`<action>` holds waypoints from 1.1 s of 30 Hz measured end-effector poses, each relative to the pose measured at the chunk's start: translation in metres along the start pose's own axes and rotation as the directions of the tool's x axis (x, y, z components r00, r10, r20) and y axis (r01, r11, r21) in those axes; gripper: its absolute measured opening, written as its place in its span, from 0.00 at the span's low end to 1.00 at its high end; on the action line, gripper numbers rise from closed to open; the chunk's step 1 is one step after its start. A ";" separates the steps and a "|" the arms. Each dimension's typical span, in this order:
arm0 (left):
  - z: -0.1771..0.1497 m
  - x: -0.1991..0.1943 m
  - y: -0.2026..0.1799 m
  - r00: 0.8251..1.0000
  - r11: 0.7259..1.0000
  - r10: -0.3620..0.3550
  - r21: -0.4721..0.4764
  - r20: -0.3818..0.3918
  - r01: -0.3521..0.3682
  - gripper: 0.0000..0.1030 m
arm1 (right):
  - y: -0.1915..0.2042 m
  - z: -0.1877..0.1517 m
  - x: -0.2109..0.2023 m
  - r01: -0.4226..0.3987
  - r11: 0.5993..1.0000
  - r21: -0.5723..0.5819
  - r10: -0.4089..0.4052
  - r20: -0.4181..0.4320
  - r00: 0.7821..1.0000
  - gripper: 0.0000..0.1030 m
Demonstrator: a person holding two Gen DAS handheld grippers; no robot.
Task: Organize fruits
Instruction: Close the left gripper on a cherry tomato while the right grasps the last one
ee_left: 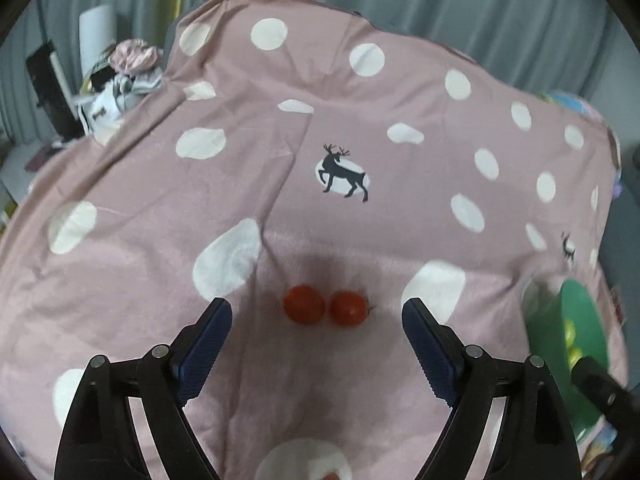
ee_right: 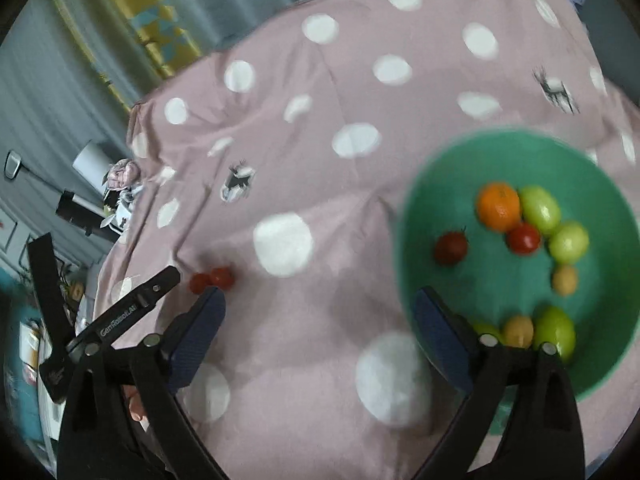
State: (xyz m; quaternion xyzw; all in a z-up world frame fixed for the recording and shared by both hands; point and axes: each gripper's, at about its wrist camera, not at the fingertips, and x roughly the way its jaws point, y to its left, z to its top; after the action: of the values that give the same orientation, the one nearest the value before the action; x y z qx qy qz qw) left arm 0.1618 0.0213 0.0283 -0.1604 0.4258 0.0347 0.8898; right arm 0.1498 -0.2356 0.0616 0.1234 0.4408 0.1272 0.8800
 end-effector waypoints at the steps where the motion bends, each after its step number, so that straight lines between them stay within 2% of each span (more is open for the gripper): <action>1: 0.002 0.001 0.001 1.000 1.000 -0.029 -0.011 -0.011 0.028 0.84 | 0.009 0.002 0.001 -0.046 0.998 -0.035 0.046 -0.005 0.999 0.86; 3: 0.004 0.002 0.002 0.997 0.997 -0.080 -0.004 -0.020 0.079 0.81 | 0.028 0.007 0.003 -0.103 0.989 -0.102 0.102 -0.012 0.995 0.85; 5: 0.003 0.006 0.005 0.997 0.997 -0.075 0.022 -0.037 0.076 0.74 | 0.044 0.011 0.013 -0.131 0.981 -0.143 0.126 -0.043 0.991 0.84; 6: 0.002 0.009 0.008 0.997 0.998 -0.062 0.023 -0.050 0.063 0.69 | 0.048 0.013 0.023 -0.144 0.980 -0.140 0.134 -0.073 0.988 0.76; 7: 0.001 0.013 0.011 0.997 0.998 -0.051 0.021 -0.062 0.053 0.62 | 0.050 0.015 0.035 -0.162 0.980 -0.116 0.149 -0.109 0.983 0.64; 9: 0.001 0.022 0.019 0.995 1.000 -0.024 0.004 -0.099 0.025 0.54 | 0.048 0.016 0.062 -0.178 0.982 -0.066 0.163 -0.187 0.969 0.51; 10: 0.000 0.025 0.022 0.993 1.000 -0.027 0.000 -0.118 0.027 0.51 | 0.047 0.015 0.076 -0.164 0.984 -0.067 0.147 -0.212 0.966 0.49; 12: 0.000 0.030 0.027 0.988 0.998 -0.059 -0.008 -0.140 0.059 0.51 | 0.048 0.013 0.093 -0.139 0.988 -0.070 0.119 -0.234 0.965 0.46; 14: 0.001 0.031 0.029 0.988 0.997 -0.073 -0.023 -0.135 0.071 0.51 | 0.050 0.013 0.116 -0.162 0.986 -0.027 0.147 -0.292 0.945 0.39; 16: 0.004 0.034 0.031 0.988 0.995 -0.084 -0.060 -0.133 0.077 0.50 | 0.055 0.014 0.126 -0.194 0.981 0.002 0.185 -0.305 0.934 0.37; 18: 0.007 0.036 0.030 0.989 0.995 -0.070 -0.076 -0.131 0.060 0.48 | 0.061 0.016 0.128 -0.206 0.979 0.008 0.199 -0.296 0.934 0.36; 21: 0.005 0.038 0.026 0.990 0.998 -0.052 -0.031 -0.133 0.048 0.47 | 0.064 0.018 0.133 -0.141 0.990 -0.019 0.128 -0.314 0.941 0.35; 22: 0.006 0.039 0.026 0.990 0.999 -0.044 -0.022 -0.134 0.041 0.45 | 0.066 0.017 0.135 -0.144 0.990 -0.010 0.134 -0.319 0.938 0.34; 28: 0.007 0.039 0.031 0.991 0.998 -0.048 -0.049 -0.126 0.042 0.39 | 0.060 0.012 0.143 -0.215 0.974 0.076 0.228 -0.328 0.917 0.34; 30: 0.007 0.038 0.037 0.990 0.993 -0.079 -0.097 -0.121 0.068 0.39 | 0.060 0.011 0.146 -0.243 0.964 0.111 0.266 -0.323 0.908 0.34; 31: 0.008 0.038 0.040 0.988 0.989 -0.098 -0.121 -0.120 0.084 0.39 | 0.059 0.011 0.149 -0.273 0.951 0.143 0.306 -0.322 0.896 0.35; 32: 0.009 0.038 0.046 0.985 0.981 -0.129 -0.160 -0.118 0.110 0.39 | 0.058 0.010 0.152 -0.298 0.937 0.181 0.342 -0.319 0.884 0.35; 33: 0.009 0.037 0.051 0.979 0.970 -0.168 -0.197 -0.115 0.143 0.39 | 0.057 0.010 0.153 -0.303 0.932 0.197 0.353 -0.315 0.881 0.35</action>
State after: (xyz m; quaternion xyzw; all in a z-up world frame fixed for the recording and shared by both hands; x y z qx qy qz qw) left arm 0.1818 0.0699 -0.0083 -0.2783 0.4640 -0.0060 0.8409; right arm 0.2396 -0.1321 -0.0279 0.2342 0.5686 0.2627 0.7435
